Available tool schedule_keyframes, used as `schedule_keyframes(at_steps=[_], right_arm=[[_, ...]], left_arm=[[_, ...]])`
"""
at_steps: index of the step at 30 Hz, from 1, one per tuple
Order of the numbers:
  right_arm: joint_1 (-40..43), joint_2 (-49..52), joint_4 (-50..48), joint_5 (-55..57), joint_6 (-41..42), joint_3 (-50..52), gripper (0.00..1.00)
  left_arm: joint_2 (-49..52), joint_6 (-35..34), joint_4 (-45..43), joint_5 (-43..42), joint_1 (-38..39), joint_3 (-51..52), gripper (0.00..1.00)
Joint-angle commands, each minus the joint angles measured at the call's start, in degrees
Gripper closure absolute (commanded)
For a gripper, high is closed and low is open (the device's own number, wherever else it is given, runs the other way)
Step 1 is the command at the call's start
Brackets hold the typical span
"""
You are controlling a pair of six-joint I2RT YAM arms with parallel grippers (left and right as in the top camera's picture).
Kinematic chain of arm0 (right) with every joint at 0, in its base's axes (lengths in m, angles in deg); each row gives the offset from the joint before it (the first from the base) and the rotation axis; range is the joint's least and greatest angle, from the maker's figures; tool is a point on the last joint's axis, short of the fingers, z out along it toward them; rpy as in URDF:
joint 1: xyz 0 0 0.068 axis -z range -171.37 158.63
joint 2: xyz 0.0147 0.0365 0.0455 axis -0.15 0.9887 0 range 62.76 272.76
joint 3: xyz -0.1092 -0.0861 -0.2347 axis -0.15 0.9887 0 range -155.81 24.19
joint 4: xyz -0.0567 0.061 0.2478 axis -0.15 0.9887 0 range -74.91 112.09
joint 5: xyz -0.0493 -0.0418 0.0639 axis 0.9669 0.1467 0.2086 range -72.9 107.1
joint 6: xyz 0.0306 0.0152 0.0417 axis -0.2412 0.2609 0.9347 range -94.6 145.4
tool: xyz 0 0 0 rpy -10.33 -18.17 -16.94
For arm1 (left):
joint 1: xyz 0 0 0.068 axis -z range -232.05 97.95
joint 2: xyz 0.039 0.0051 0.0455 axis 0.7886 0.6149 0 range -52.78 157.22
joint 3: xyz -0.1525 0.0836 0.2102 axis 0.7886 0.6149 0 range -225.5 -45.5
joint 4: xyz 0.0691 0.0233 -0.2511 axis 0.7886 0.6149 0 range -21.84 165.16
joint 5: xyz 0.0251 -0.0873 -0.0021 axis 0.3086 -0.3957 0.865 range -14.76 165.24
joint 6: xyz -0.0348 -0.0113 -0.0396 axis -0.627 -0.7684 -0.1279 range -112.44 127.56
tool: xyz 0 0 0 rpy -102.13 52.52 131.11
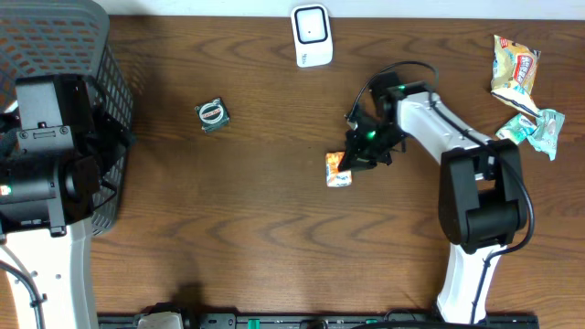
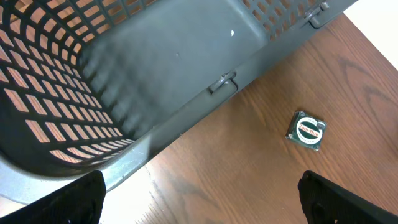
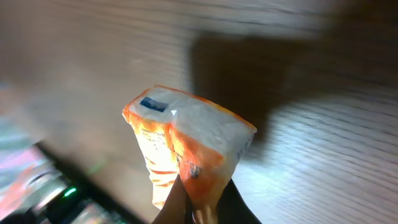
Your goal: Scan the item barcode
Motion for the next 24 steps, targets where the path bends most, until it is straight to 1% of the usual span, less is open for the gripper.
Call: schedule_keyframes(at_steps=[1, 3, 5, 7, 9, 11, 13, 15, 17, 20, 21, 22, 24], right_arm=[[2.9, 0.3, 0.6, -16.4, -8.8, -0.4, 0.99], [4.1, 0.3, 1.3, -21.2, -11.9, -0.4, 0.99], [5.5, 0.3, 2.9, -27.3, -17.0, -0.4, 0.99], [6.4, 0.3, 4.9, -31.1, -21.6, -0.4, 0.99], [7.1, 0.3, 6.7, -32.3, -25.0, -0.4, 0.99], [7.5, 0.3, 6.7, -30.2, -25.2, -0.4, 0.99], [7.6, 0.3, 6.2, -24.7, -22.9, -0.4, 0.99], [7.5, 0.4, 4.8, -16.1, -17.4, -0.3, 0.99], [6.7, 0.4, 3.0, -3.0, -8.2, -0.2, 0.99], [5.3, 0.4, 1.9, 8.7, 0.1, -0.2, 0.99], [4.8, 0.4, 1.6, 10.5, 1.4, -0.2, 0.94], [4.2, 0.4, 1.1, 11.1, 1.7, -0.2, 0.85], [3.5, 0.4, 0.6, 11.0, 1.8, -0.2, 0.73]], left_arm=[[0.0, -0.9, 0.2, 0.6, -0.3, 0.3, 0.03], [0.0, -0.9, 0.2, 0.6, -0.3, 0.3, 0.02], [0.0, -0.9, 0.2, 0.6, -0.3, 0.3, 0.02], [0.0, -0.9, 0.2, 0.6, -0.3, 0.3, 0.03], [0.0, -0.9, 0.2, 0.6, -0.3, 0.3, 0.02], [0.0, -0.9, 0.2, 0.6, -0.3, 0.3, 0.03], [0.0, -0.9, 0.2, 0.6, -0.3, 0.3, 0.02], [0.0, -0.9, 0.2, 0.5, -0.3, 0.3, 0.02], [0.0, -0.9, 0.2, 0.6, -0.3, 0.3, 0.02], [0.0, -0.9, 0.2, 0.6, -0.3, 0.3, 0.02], [0.0, -0.9, 0.2, 0.6, -0.3, 0.3, 0.03], [0.0, -0.9, 0.2, 0.6, -0.3, 0.3, 0.02], [0.0, -0.9, 0.2, 0.6, -0.3, 0.3, 0.02]])
